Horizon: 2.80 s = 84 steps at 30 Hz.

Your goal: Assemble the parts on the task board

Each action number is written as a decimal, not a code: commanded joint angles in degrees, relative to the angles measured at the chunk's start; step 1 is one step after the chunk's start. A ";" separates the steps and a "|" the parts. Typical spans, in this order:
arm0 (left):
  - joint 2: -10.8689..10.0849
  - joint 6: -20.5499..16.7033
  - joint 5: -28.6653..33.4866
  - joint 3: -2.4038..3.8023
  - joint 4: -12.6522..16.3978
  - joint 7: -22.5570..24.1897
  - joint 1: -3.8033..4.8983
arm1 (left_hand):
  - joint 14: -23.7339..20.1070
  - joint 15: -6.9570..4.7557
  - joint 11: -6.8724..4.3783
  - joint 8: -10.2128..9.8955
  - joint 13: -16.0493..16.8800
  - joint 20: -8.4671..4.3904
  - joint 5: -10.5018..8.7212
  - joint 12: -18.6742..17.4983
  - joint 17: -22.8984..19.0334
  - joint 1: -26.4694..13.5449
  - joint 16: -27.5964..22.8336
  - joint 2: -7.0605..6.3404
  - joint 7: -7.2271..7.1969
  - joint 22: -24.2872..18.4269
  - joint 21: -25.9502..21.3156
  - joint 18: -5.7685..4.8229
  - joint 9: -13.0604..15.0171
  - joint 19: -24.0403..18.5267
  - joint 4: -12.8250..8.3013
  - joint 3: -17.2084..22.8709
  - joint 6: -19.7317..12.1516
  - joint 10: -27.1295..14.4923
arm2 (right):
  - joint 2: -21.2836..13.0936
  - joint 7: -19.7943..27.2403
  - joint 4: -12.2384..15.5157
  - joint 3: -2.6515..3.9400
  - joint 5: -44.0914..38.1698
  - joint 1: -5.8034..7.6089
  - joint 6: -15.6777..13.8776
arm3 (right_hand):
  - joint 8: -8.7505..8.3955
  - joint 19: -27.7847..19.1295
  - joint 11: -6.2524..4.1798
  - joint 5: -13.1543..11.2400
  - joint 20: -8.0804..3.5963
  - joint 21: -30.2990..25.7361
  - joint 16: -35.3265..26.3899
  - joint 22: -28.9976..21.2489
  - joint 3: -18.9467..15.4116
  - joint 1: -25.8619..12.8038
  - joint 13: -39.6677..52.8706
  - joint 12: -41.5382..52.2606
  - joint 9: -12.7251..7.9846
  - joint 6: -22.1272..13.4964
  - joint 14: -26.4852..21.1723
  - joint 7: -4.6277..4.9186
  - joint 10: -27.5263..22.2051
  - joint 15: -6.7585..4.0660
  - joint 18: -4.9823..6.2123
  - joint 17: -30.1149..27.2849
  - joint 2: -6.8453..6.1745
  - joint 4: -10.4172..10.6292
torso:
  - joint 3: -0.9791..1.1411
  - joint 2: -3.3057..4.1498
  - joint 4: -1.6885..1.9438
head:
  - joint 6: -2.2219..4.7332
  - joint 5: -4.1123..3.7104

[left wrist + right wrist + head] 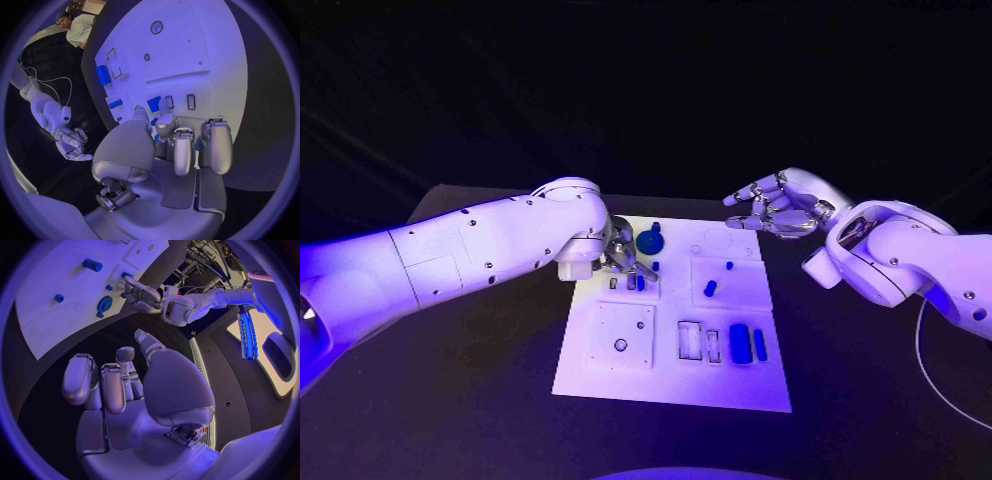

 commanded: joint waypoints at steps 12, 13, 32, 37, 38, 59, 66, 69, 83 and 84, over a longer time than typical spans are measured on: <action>0.48 1.36 0.68 0.01 -0.20 -0.11 -0.08 | 6.04 -0.53 0.05 0.44 0.20 -0.54 -0.17 0.36 15.10 1.46 0.14 1.28 0.08 3.10 0.32 -1.19 0.74 2.25 -0.06 0.02 -0.66 0.32 | 0.19 -1.04 0.09 0.00 -1.48 -0.01 0.88 | 0.35 -0.49 -0.03 0.27 -0.04 -0.27 -0.21 -0.15 -0.30 0.09 -0.05 -0.17 0.07 0.47 2.95 -0.16 0.26 0.06 -0.15 0.22 0.52 -0.01 | -0.08 0.00 0.10 | -0.05 -0.12; 0.52 1.33 0.68 0.00 -0.24 -0.12 -0.09 | 6.04 -0.54 0.05 0.46 0.19 -0.54 -0.17 0.35 15.10 1.67 0.14 1.43 0.08 3.09 0.31 -1.18 0.83 2.24 -0.12 0.09 -0.69 0.32 | 0.20 -1.10 0.12 0.00 -1.65 -0.01 0.88 | 0.35 -0.49 -0.03 0.27 -0.04 -0.27 -0.21 -0.15 -0.30 0.09 -0.05 -0.17 0.07 0.47 2.95 -0.16 0.26 0.06 -0.15 0.22 0.53 -0.02 | -0.10 0.03 0.10 | -0.05 -0.10; 0.41 -0.32 2.16 -0.03 -0.22 0.18 -0.22 | 6.04 -1.03 -0.41 -1.24 -0.96 -1.04 3.70 -1.53 15.10 17.62 0.14 2.99 -0.28 2.88 0.02 -1.07 2.14 1.91 -9.51 12.38 -3.74 -1.30 | 0.49 -1.47 0.05 -0.02 -1.86 -0.01 1.89 | 0.59 -0.51 -0.11 1.11 -0.13 -0.40 -0.44 -0.30 -0.06 0.44 -0.19 -0.08 0.05 0.62 2.92 -0.20 0.21 -0.03 -0.14 -0.04 0.88 -0.18 | -0.11 -0.03 0.27 | -0.55 -0.26; -0.16 -0.47 2.77 -0.02 0.18 0.34 -0.25 | 6.04 -0.58 0.26 -2.43 -1.92 -0.52 4.42 -2.81 15.10 16.29 0.14 -2.30 0.26 2.88 -0.14 -1.04 2.42 1.79 -10.07 24.48 -3.64 -1.37 | 0.70 -1.47 -0.13 -0.05 -1.90 -0.02 2.17 | 0.63 -0.49 -0.11 1.30 -0.14 -0.39 -0.42 -0.28 -0.05 0.44 -0.22 -0.07 0.05 0.65 2.94 -0.20 0.21 -0.04 -0.14 0.01 0.90 -0.18 | -0.09 0.03 0.24 | -0.50 -0.23; -0.33 -0.59 2.88 -0.01 0.32 0.39 -0.26 | 6.04 -0.57 0.34 -2.40 -2.00 -0.08 4.33 -2.91 15.10 14.11 0.14 -5.17 0.20 2.84 -0.24 -1.13 2.96 1.74 -9.75 31.04 -3.43 -1.17 | 0.74 -1.46 -0.17 -0.06 -1.83 -0.02 2.21 | 0.65 -0.48 -0.11 1.55 -0.15 -0.40 -0.44 -0.28 -0.05 0.41 -0.26 -0.06 0.04 0.65 2.94 -0.20 0.19 -0.05 -0.15 -0.01 0.90 -0.17 | -0.10 0.02 0.24 | -0.52 -0.18; -3.78 -7.46 -1.09 0.21 3.41 0.80 -0.53 | 6.04 -0.53 0.08 -0.14 0.02 -0.52 6.18 -1.01 15.10 4.18 0.14 -12.99 0.42 2.41 -0.91 -0.86 7.13 1.70 -13.73 52.87 -3.21 0.91 | 0.99 -0.29 -0.66 -0.24 -0.40 -0.07 3.49 | 0.92 -0.41 -0.07 0.78 -0.17 -0.53 -0.59 -0.37 -1.01 -1.16 -0.51 0.40 -0.08 0.47 3.01 -0.22 0.34 -0.03 -0.16 -0.07 0.92 0.87 | -0.14 0.07 0.41 | -0.65 0.13; -3.14 -6.20 -3.92 -0.03 3.23 0.72 -0.65 | 6.04 -0.54 0.07 -0.10 0.04 -0.53 6.32 -0.99 15.10 4.02 0.14 -13.09 0.42 2.49 -0.87 -0.88 7.21 1.73 -13.92 53.13 -3.19 0.94 | 1.08 0.19 -0.74 -0.29 -0.19 -0.11 3.88 | 0.96 -0.38 -0.02 0.67 -0.14 -0.56 -0.57 -0.39 -1.78 -2.22 -0.67 0.50 -0.13 0.27 3.05 -0.21 0.26 0.01 -0.16 0.01 1.07 1.75 | -0.19 -0.01 0.33 | -0.87 0.37; -2.89 -5.63 -4.44 -0.16 3.22 0.68 -0.67 | 6.04 -0.54 0.07 -0.10 0.04 -0.53 6.32 -0.99 15.10 4.02 0.14 -13.09 0.42 2.49 -0.87 -0.88 7.21 1.73 -13.92 53.13 -3.19 0.94 | 1.08 0.28 -0.77 -0.30 -0.15 -0.12 3.96 | 0.97 -0.38 -0.03 0.67 -0.14 -0.57 -0.58 -0.39 -1.88 -2.31 -0.69 0.52 -0.14 0.26 3.05 -0.22 0.25 0.01 -0.16 0.01 1.09 1.85 | -0.15 0.00 0.27 | -0.88 0.45; -2.36 -3.52 -6.43 -0.52 2.99 0.47 -1.39 | 6.04 -0.55 0.07 -0.04 0.08 -0.54 6.43 -0.95 15.10 3.78 0.14 -13.15 0.42 2.63 -0.80 -0.91 7.32 1.78 -14.11 53.44 -3.15 0.99 | 1.03 0.57 -0.69 -0.32 -0.11 -0.14 3.91 | 0.99 -0.38 -0.03 0.69 -0.14 -0.58 -0.57 -0.41 -1.95 -2.35 -0.70 0.54 -0.14 0.25 3.06 -0.22 0.24 0.01 -0.16 0.03 1.13 1.92 | -0.15 0.02 0.37 | -1.22 0.29; -2.37 -3.29 -6.56 -0.53 2.97 0.44 -1.41 | 6.04 -0.55 0.07 -0.04 0.08 -0.54 6.43 -0.95 15.10 3.78 0.14 -13.15 0.42 2.63 -0.80 -0.91 7.32 1.78 -14.11 53.44 -3.15 0.99 | 1.03 0.59 -0.68 -0.32 -0.11 -0.14 3.97 | 0.99 -0.38 -0.03 0.69 -0.14 -0.58 -0.57 -0.41 -1.95 -2.35 -0.70 0.54 -0.14 0.25 3.06 -0.22 0.24 0.01 -0.16 0.03 1.13 1.92 | -0.13 0.01 0.35 | -1.20 0.33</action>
